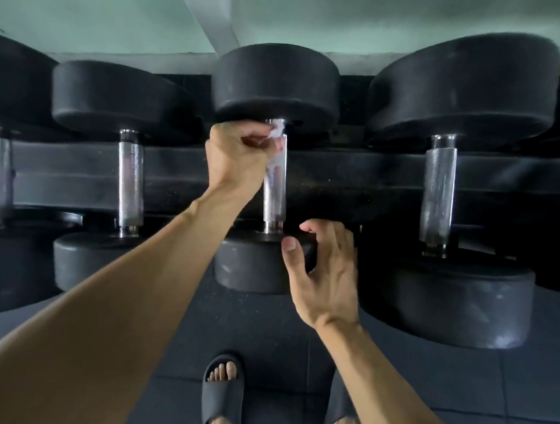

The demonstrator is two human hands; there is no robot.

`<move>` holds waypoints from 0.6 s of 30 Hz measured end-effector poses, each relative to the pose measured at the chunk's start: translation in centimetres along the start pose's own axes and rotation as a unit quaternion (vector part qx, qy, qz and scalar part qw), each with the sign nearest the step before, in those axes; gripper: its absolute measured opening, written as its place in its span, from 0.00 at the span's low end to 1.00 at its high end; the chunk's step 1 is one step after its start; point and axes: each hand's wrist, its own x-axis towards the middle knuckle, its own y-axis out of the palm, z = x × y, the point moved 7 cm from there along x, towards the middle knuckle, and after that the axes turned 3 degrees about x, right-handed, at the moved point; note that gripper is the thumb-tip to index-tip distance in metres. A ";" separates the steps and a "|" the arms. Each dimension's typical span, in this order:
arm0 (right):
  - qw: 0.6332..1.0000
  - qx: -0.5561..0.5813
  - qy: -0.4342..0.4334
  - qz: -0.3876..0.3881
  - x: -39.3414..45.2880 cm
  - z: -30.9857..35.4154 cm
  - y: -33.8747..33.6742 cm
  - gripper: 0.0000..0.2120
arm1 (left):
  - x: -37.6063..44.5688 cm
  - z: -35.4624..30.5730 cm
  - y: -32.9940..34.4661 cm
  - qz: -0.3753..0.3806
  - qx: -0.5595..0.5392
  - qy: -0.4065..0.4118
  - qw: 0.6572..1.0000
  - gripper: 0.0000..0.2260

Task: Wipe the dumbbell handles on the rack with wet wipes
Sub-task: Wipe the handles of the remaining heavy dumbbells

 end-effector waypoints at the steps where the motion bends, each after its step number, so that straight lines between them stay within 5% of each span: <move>1: 1.000 0.005 -0.003 0.010 0.1 -0.3 0.0 0.41 | -0.3 -0.2 0.3 0.005 0.014 0.025 1.000 0.07; 6: 1.000 0.010 -0.001 0.025 -0.1 -0.1 -0.2 0.33 | -3.5 -0.6 0.7 0.136 0.127 0.207 0.960 0.08; 11: 0.999 0.032 0.004 0.028 -0.1 -0.3 -0.2 0.42 | -0.2 -1.0 0.5 0.067 0.135 0.199 0.968 0.11; 16: 1.000 0.029 0.004 0.010 -0.2 -0.3 -0.2 0.41 | -3.3 -0.8 0.9 0.190 0.181 0.264 0.928 0.10; 18: 0.999 0.033 0.010 -0.001 -0.2 -0.4 -0.1 0.42 | -1.9 -1.5 0.7 0.147 0.180 0.255 0.938 0.09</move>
